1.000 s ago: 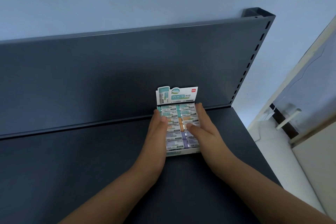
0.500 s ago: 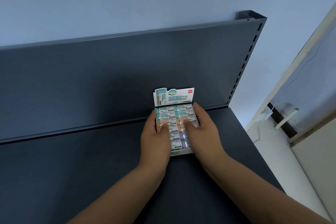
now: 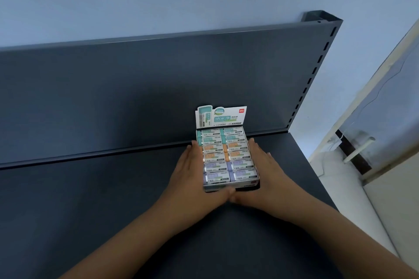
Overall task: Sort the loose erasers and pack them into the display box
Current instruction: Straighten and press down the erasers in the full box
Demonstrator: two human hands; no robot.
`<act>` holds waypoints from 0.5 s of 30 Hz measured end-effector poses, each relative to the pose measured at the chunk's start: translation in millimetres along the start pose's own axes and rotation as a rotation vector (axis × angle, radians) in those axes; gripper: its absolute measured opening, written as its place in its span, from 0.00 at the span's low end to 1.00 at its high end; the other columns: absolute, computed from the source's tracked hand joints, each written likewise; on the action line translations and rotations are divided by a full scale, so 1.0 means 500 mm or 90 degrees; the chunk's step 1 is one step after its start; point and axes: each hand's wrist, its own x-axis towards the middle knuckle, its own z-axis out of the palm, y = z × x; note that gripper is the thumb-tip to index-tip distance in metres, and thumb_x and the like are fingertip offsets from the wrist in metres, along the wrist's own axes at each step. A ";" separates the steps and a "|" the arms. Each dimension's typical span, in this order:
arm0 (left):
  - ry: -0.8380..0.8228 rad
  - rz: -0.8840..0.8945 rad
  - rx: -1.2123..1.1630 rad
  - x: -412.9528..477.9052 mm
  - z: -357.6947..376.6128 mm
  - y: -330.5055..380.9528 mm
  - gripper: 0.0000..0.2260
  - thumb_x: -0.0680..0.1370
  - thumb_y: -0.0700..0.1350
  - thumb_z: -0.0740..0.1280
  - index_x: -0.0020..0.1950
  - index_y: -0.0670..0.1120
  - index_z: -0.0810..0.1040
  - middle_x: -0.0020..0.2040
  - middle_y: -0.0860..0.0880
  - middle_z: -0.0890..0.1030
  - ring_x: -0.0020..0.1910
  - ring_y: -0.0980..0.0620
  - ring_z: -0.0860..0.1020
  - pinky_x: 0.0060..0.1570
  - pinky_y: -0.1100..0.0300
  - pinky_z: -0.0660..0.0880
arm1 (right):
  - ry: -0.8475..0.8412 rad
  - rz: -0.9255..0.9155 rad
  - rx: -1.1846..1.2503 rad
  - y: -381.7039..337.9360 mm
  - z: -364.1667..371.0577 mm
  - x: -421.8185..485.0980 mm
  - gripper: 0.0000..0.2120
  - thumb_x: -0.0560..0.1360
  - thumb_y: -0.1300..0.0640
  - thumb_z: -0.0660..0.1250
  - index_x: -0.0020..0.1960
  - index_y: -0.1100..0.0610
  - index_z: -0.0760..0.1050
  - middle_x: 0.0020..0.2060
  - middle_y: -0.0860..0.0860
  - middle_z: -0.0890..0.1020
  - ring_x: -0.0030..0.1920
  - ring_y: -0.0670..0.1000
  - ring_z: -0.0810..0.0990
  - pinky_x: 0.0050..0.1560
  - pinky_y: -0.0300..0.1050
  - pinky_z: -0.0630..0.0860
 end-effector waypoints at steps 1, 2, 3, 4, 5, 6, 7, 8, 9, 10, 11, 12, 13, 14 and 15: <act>-0.015 -0.002 0.059 -0.001 0.001 -0.006 0.52 0.67 0.70 0.70 0.80 0.56 0.44 0.79 0.59 0.57 0.80 0.55 0.52 0.79 0.44 0.51 | -0.018 0.002 -0.024 0.003 0.000 -0.002 0.58 0.65 0.36 0.75 0.75 0.33 0.32 0.78 0.35 0.46 0.78 0.38 0.41 0.79 0.47 0.39; -0.024 0.007 0.107 -0.002 0.002 -0.012 0.55 0.67 0.71 0.69 0.79 0.57 0.35 0.80 0.59 0.52 0.80 0.57 0.47 0.79 0.44 0.43 | -0.020 -0.008 -0.037 0.010 0.001 -0.003 0.60 0.66 0.36 0.75 0.73 0.33 0.28 0.78 0.34 0.44 0.77 0.35 0.39 0.79 0.45 0.37; -0.028 0.019 0.134 -0.004 0.000 -0.015 0.56 0.69 0.72 0.67 0.78 0.57 0.29 0.81 0.60 0.49 0.80 0.59 0.44 0.78 0.45 0.37 | -0.016 -0.018 -0.038 0.015 -0.002 -0.004 0.58 0.67 0.38 0.75 0.73 0.32 0.28 0.78 0.34 0.45 0.77 0.34 0.41 0.79 0.45 0.37; -0.023 0.030 0.139 -0.005 -0.003 -0.018 0.55 0.70 0.71 0.66 0.77 0.56 0.26 0.81 0.61 0.48 0.79 0.61 0.44 0.78 0.47 0.35 | -0.014 -0.023 -0.034 0.018 -0.006 -0.004 0.55 0.70 0.39 0.74 0.72 0.29 0.29 0.79 0.34 0.48 0.76 0.33 0.43 0.79 0.44 0.37; -0.013 0.042 0.133 -0.005 -0.006 -0.022 0.54 0.72 0.71 0.65 0.77 0.55 0.26 0.81 0.61 0.49 0.79 0.61 0.44 0.78 0.50 0.36 | -0.014 -0.024 -0.035 0.019 -0.009 -0.006 0.52 0.72 0.40 0.72 0.70 0.27 0.28 0.78 0.34 0.50 0.75 0.30 0.43 0.77 0.39 0.36; -0.005 0.053 0.126 -0.006 -0.008 -0.024 0.53 0.72 0.71 0.64 0.77 0.55 0.27 0.81 0.61 0.50 0.79 0.62 0.46 0.78 0.52 0.38 | -0.015 -0.023 -0.043 0.020 -0.011 -0.007 0.50 0.74 0.40 0.70 0.67 0.26 0.27 0.78 0.34 0.51 0.72 0.27 0.42 0.74 0.34 0.35; 0.000 0.061 0.121 -0.005 -0.008 -0.025 0.52 0.73 0.71 0.64 0.78 0.55 0.28 0.81 0.60 0.50 0.79 0.61 0.47 0.79 0.54 0.39 | -0.016 -0.020 -0.056 0.019 -0.012 -0.008 0.48 0.76 0.39 0.68 0.66 0.26 0.26 0.78 0.34 0.50 0.69 0.23 0.40 0.72 0.31 0.35; 0.004 0.069 0.121 -0.006 -0.006 -0.026 0.51 0.73 0.71 0.63 0.78 0.55 0.29 0.81 0.59 0.51 0.79 0.61 0.48 0.79 0.55 0.41 | -0.015 -0.022 -0.068 0.020 -0.012 -0.008 0.47 0.77 0.39 0.67 0.67 0.28 0.26 0.78 0.34 0.50 0.68 0.23 0.40 0.71 0.31 0.35; 0.008 0.072 0.123 -0.006 -0.004 -0.027 0.50 0.74 0.70 0.63 0.79 0.55 0.30 0.81 0.59 0.50 0.80 0.60 0.48 0.79 0.55 0.42 | -0.011 -0.027 -0.078 0.022 -0.009 -0.007 0.46 0.77 0.39 0.66 0.69 0.30 0.27 0.79 0.35 0.50 0.68 0.25 0.41 0.72 0.32 0.36; 0.010 0.073 0.124 -0.006 -0.002 -0.029 0.49 0.74 0.70 0.63 0.79 0.54 0.31 0.82 0.58 0.50 0.80 0.60 0.48 0.79 0.55 0.42 | -0.008 -0.031 -0.084 0.025 -0.005 -0.006 0.46 0.78 0.40 0.66 0.71 0.33 0.27 0.79 0.36 0.51 0.68 0.26 0.43 0.72 0.32 0.37; 0.010 0.073 0.124 -0.006 -0.001 -0.029 0.49 0.75 0.70 0.62 0.79 0.54 0.31 0.82 0.57 0.50 0.80 0.59 0.48 0.79 0.55 0.42 | -0.006 -0.035 -0.089 0.026 -0.003 -0.006 0.46 0.78 0.40 0.65 0.71 0.34 0.27 0.79 0.36 0.51 0.67 0.25 0.43 0.71 0.31 0.35; 0.011 0.074 0.123 -0.006 0.000 -0.030 0.49 0.75 0.69 0.62 0.79 0.53 0.32 0.82 0.57 0.50 0.80 0.59 0.48 0.79 0.55 0.43 | -0.004 -0.040 -0.094 0.027 -0.001 -0.005 0.45 0.78 0.40 0.65 0.70 0.34 0.27 0.78 0.35 0.51 0.66 0.22 0.40 0.69 0.27 0.33; 0.013 0.075 0.121 -0.005 0.001 -0.031 0.48 0.75 0.69 0.63 0.80 0.53 0.32 0.82 0.57 0.50 0.80 0.58 0.49 0.79 0.54 0.44 | -0.001 -0.045 -0.096 0.028 -0.001 -0.005 0.45 0.79 0.40 0.65 0.70 0.33 0.26 0.77 0.34 0.50 0.64 0.19 0.38 0.66 0.24 0.32; 0.018 0.077 0.117 -0.005 0.002 -0.033 0.48 0.75 0.69 0.63 0.80 0.53 0.34 0.81 0.57 0.52 0.80 0.57 0.51 0.79 0.53 0.47 | 0.004 -0.049 -0.097 0.029 0.000 -0.005 0.45 0.78 0.40 0.65 0.69 0.33 0.26 0.76 0.32 0.50 0.62 0.18 0.36 0.65 0.23 0.31; 0.028 0.078 0.109 -0.005 0.002 -0.032 0.48 0.74 0.70 0.64 0.81 0.54 0.36 0.81 0.58 0.55 0.79 0.57 0.54 0.79 0.51 0.51 | 0.009 -0.054 -0.095 0.029 0.001 -0.006 0.45 0.78 0.40 0.65 0.68 0.32 0.26 0.75 0.31 0.50 0.61 0.17 0.35 0.65 0.22 0.31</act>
